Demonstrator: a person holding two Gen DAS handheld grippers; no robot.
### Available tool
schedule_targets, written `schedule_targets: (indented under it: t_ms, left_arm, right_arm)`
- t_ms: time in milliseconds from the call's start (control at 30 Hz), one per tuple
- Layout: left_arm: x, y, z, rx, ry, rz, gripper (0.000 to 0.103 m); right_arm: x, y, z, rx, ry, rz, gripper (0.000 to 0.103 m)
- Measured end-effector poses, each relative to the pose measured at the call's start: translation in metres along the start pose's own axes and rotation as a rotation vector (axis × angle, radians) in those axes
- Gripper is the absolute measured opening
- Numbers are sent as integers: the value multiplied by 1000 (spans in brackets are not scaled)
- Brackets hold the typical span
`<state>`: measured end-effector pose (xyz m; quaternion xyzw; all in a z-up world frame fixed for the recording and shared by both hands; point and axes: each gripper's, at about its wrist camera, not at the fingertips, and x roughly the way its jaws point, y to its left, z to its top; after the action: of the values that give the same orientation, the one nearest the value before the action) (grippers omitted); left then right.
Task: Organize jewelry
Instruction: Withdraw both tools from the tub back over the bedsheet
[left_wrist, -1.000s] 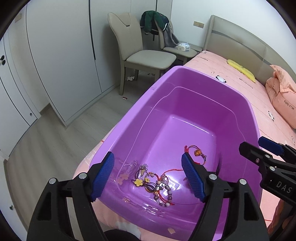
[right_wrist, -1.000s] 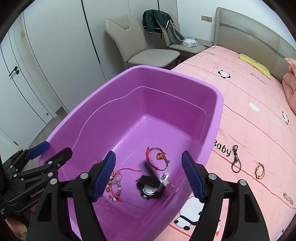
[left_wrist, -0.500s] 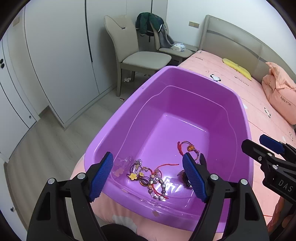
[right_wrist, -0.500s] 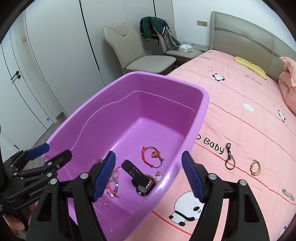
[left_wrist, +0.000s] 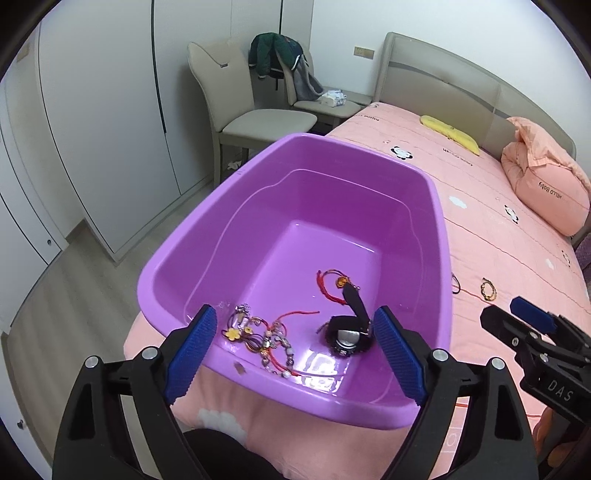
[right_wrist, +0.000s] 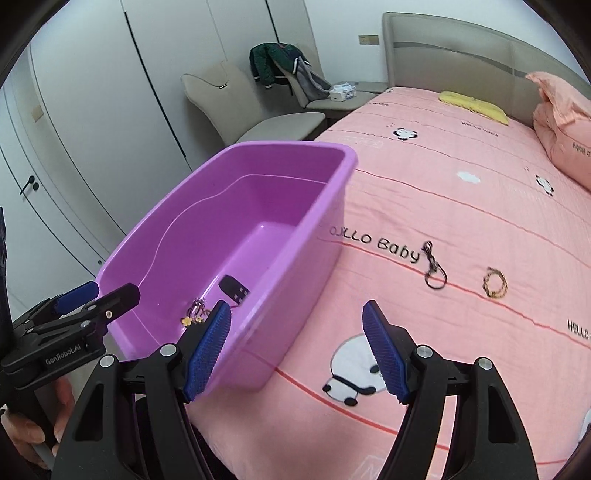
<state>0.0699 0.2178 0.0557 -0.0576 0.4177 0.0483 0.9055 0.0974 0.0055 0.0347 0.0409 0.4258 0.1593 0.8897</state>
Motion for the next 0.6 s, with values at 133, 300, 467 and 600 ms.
schedule_targets:
  t_ms: [133, 300, 467, 600]
  left_arm:
    - [-7, -17, -12, 12, -8, -12, 87]
    - [-20, -44, -28, 39, -21, -63, 90]
    - [-29, -74, -40, 91, -31, -116, 91]
    - [-34, -102, -48, 141, -34, -149, 92]
  right_arm:
    - [-16, -17, -20, 23, -14, -15, 71]
    - [-34, -44, -47, 76, -24, -22, 71]
    - [-48, -77, -74, 132, -21, -74, 71]
    - [-60, -101, -91, 159, -23, -135, 71]
